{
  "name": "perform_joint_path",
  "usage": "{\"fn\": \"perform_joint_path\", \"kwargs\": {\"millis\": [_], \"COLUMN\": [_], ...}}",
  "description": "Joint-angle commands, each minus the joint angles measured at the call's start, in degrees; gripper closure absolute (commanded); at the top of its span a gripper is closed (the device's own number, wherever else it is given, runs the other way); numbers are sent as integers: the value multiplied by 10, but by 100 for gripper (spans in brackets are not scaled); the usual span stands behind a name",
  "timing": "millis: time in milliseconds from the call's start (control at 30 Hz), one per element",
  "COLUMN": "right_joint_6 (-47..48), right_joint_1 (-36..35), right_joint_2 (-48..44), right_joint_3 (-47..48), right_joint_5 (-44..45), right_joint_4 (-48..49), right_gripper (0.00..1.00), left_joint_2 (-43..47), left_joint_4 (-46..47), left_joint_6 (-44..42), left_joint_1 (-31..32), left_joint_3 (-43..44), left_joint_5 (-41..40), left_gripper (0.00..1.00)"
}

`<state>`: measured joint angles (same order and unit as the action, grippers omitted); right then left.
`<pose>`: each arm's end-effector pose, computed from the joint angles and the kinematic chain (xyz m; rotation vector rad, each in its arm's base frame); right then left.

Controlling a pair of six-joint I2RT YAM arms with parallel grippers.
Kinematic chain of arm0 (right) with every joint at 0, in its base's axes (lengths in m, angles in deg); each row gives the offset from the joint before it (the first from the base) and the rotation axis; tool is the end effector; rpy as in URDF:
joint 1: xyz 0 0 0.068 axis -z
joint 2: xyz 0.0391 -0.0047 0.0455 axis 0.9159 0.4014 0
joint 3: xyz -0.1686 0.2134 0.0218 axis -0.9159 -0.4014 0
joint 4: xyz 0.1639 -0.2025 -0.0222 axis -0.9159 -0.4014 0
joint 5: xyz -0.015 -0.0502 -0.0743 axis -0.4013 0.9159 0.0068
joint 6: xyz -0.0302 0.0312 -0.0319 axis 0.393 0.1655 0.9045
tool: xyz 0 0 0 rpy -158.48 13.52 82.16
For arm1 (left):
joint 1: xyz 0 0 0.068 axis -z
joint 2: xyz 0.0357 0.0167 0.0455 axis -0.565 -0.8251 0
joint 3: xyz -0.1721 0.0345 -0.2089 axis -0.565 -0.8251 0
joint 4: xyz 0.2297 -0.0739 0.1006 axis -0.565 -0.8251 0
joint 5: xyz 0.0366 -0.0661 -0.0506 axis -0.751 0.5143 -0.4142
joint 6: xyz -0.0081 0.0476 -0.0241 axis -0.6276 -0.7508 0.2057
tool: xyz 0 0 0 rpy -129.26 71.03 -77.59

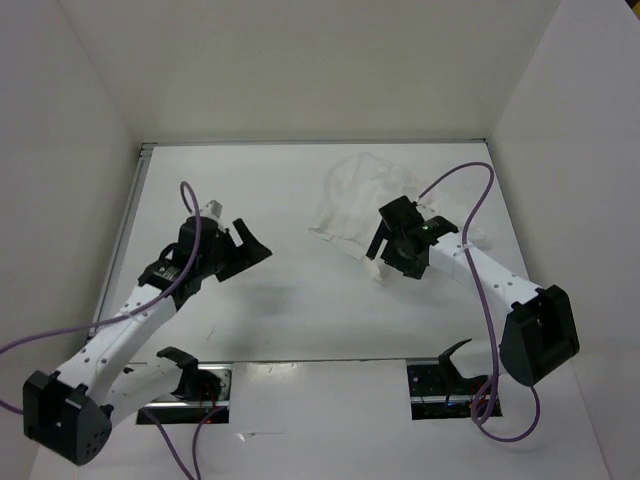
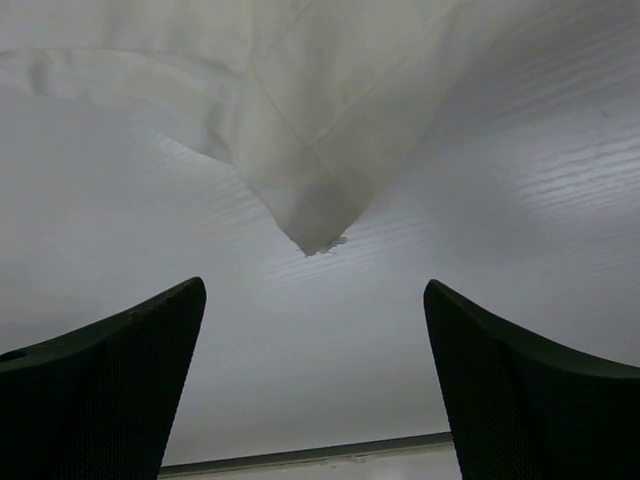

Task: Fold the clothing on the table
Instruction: Grab the skirt from the pile

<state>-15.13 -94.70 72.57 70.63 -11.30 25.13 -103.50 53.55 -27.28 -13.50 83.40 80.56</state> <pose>0.2279 0.1134 0.2403 0.5521 2.6241 0.0836 0.1853 -0.0730 0.2761 -0.5744 2.1680 -0.7991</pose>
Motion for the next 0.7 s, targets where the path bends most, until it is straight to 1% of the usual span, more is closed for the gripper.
{"fn": "perform_joint_path", "kwargs": {"millis": [0,33,67,133,167,200,233,267,300,333,400,433,500,533,600,667], "right_joint_6": [-38,-38,-38,-33,-33,-33,-33,-33,-27,-26,-26,-26,-26,-26,-26,-26], "right_joint_1": [2,2,2,8,8,8,13,20,20,35,45,51,64,70,75,88], "right_joint_2": [-24,-24,-17,-12,-12,-12,-17,-17,-26,-35,-45,-56,-70,-79,-87,-94], "right_joint_3": [15,21,29,43,44,49,49,49,49,49,43,43,29,23,16,11], "right_joint_5": [-23,-23,-15,1,1,10,17,17,22,22,22,17,12,12,12,12], "right_joint_4": [59,59,59,45,38,38,32,27,27,27,21,21,21,15,9,4], "right_gripper": [6,6,6,6,6,6,6,6,6,6,6,6,6,6,6,6], "left_joint_2": [-75,-108,-192,-287,-370,-403,-452,-466,-479,-506,-539,-574,-617,-644,-682,-702], "left_joint_4": [26,20,-8,-43,-66,-72,-72,-53,-40,-25,-25,-32,-32,-39,-56,-64], "left_joint_6": [-64,-77,-104,-137,-154,-176,-181,-189,-204,-204,-230,-240,-267,-287,-310,-323], "left_joint_1": [-3,-3,-3,-3,14,20,26,26,31,31,36,36,42,61,73,93], "left_joint_3": [45,86,115,186,257,288,317,338,374,395,446,494,529,578,611,642], "left_joint_5": [29,29,37,37,28,20,20,25,41,46,46,39,26,12,12,-3], "left_gripper": [9,9,10,13,24,29,32,33,37,39,44,46,46,43,43,42]}}
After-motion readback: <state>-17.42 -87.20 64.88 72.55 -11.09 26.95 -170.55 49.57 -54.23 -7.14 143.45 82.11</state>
